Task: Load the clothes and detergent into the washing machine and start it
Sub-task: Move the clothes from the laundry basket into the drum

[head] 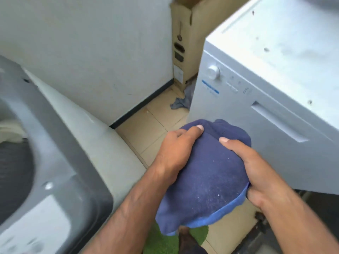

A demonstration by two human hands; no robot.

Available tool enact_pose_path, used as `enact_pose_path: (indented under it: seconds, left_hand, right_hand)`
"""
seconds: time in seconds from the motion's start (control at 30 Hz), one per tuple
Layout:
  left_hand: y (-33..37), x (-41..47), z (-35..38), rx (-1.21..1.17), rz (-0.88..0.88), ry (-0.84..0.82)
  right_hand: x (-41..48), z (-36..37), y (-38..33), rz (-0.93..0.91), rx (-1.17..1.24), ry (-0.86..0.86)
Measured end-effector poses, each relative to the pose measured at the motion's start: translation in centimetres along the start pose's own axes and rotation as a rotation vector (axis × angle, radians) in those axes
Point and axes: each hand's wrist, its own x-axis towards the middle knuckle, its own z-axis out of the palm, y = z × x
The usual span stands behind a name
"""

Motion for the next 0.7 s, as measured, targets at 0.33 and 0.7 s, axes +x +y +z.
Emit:
enact_pose_path:
  seconds: [0.33,0.7]
  left_hand:
    - [12.0,-14.8,-15.3,-0.131,0.226,0.193]
    - [10.7,-26.5,-34.3,-0.312,0.234,0.506]
  right_hand:
    - [-13.0,16.0,-8.6,-0.296,-0.1,-0.319]
    - [-17.1,37.3,-6.8,-0.318,-0.352,-0.577]
